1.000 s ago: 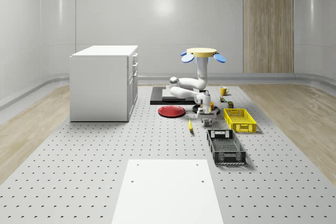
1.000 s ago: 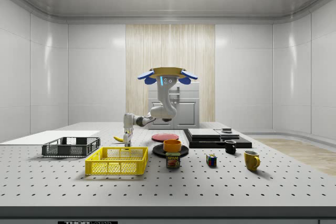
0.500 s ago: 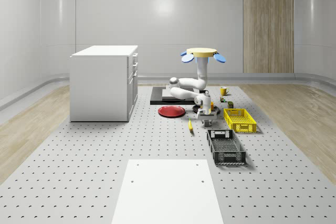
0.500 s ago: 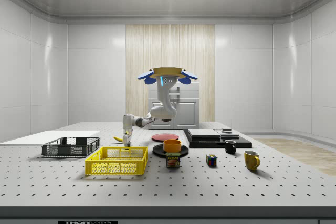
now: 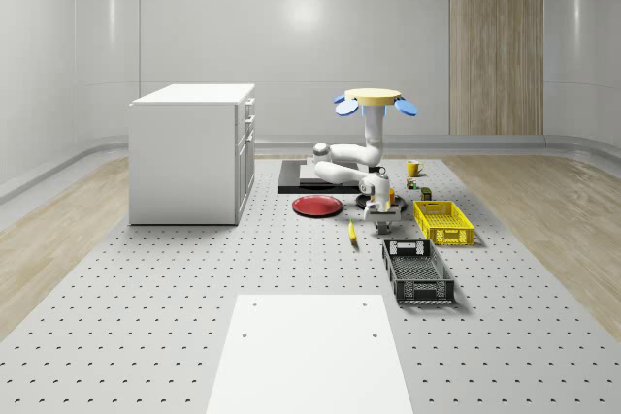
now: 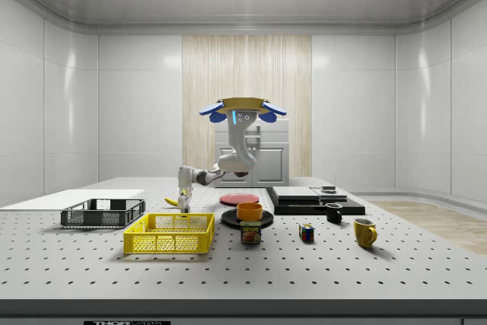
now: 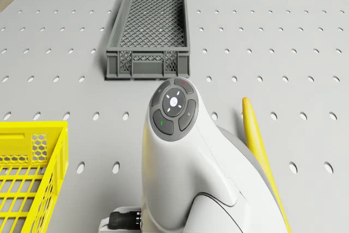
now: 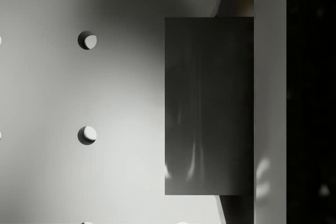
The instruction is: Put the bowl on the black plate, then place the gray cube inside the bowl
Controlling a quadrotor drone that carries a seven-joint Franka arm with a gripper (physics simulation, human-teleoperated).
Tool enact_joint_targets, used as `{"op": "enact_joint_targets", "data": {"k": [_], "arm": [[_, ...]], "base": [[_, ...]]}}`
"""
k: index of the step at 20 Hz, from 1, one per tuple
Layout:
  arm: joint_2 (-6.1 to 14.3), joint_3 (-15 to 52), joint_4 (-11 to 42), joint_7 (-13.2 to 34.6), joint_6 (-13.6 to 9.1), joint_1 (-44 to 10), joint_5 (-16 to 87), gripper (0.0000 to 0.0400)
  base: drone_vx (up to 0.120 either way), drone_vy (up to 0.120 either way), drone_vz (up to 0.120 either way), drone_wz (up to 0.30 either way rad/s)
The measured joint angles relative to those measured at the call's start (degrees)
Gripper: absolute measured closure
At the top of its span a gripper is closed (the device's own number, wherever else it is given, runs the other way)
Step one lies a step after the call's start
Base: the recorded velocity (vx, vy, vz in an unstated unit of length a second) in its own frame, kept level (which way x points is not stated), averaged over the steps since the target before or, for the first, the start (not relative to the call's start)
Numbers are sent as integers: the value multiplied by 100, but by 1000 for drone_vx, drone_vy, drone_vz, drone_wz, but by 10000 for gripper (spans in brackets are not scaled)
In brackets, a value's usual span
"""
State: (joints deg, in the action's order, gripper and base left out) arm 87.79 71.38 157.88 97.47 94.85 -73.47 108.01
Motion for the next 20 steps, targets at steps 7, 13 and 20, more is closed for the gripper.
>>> {"op": "enact_joint_targets", "data": {"k": [7,13,20], "arm": [[15,324,93,3,-126,53,-303,149],[38,486,131,8,-170,70,-461,150],[67,537,140,12,-163,69,-517,150]], "base": [[0,0,63,0],[0,0,120,0],[-86,91,91,0]]}}
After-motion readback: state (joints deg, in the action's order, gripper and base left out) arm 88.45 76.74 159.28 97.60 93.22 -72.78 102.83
